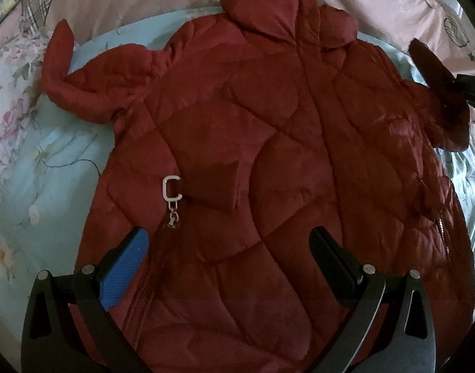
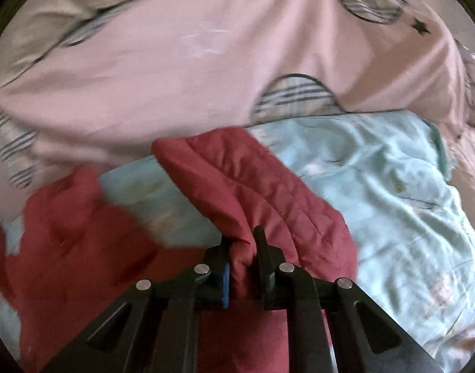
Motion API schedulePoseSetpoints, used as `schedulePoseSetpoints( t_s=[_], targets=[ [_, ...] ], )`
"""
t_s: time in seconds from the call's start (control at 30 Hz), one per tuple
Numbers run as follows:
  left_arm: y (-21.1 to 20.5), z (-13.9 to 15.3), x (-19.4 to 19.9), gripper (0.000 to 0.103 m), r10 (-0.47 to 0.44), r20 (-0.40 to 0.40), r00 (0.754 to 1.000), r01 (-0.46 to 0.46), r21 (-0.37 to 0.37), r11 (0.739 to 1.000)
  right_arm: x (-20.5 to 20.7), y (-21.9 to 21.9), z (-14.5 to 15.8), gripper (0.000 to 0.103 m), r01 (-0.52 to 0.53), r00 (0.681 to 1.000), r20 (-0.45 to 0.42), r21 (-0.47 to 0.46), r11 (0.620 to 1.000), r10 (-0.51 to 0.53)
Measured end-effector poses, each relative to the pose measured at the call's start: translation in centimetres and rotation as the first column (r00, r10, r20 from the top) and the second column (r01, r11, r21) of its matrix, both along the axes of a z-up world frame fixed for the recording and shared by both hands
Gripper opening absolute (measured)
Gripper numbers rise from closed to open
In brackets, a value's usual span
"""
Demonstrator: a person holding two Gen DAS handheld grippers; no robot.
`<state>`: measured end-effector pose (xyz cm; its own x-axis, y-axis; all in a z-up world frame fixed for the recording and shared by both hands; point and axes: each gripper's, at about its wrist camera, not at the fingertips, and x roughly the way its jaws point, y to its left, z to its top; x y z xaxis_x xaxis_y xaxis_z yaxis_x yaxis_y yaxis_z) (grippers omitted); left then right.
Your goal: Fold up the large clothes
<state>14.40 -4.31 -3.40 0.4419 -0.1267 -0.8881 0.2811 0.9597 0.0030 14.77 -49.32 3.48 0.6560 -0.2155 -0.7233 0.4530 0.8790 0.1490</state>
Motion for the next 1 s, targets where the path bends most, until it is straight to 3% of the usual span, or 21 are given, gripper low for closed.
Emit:
schedulePoseSetpoints(
  t_s=[0.33, 0.67, 0.83, 0.9, 1.0],
  targets=[
    [1.3, -0.4, -0.1, 0.103, 0.006, -0.047, 0.999, -0.009, -0.060, 0.998, -1.1, 11.7, -0.3, 0.013, -0.257, 0.966, 0.049, 0.057, 0.965, 0.254],
    [2.8, 0.3, 2.2, 0.103, -0.027, -0.109, 0.994, 0.000, -0.241, 0.970, 0.8, 21.4, -3.8, 0.013, -0.459, 0.887, -0.020, 0.090, 0.884, 0.462],
    [4.0, 1.1, 5.3, 0.103, -0.028, -0.145, 0.989, -0.029, -0.377, 0.926, 1.1, 24.5, -4.2, 0.015, -0.538, 0.842, -0.014, 0.065, 0.840, 0.540],
    [4.5, 1.0, 7.3, 0.103, -0.034, -0.186, 0.982, -0.057, -0.461, 0.886, 1.2, 25.5, -4.2, 0.016, -0.568, 0.822, -0.001, 0.056, 0.821, 0.569],
    [4.4, 0.7, 9.7, 0.103, -0.039, -0.225, 0.974, -0.087, -0.522, 0.848, 1.6, 26.9, -4.5, 0.017, -0.606, 0.795, 0.006, 0.038, 0.794, 0.607]
  ],
)
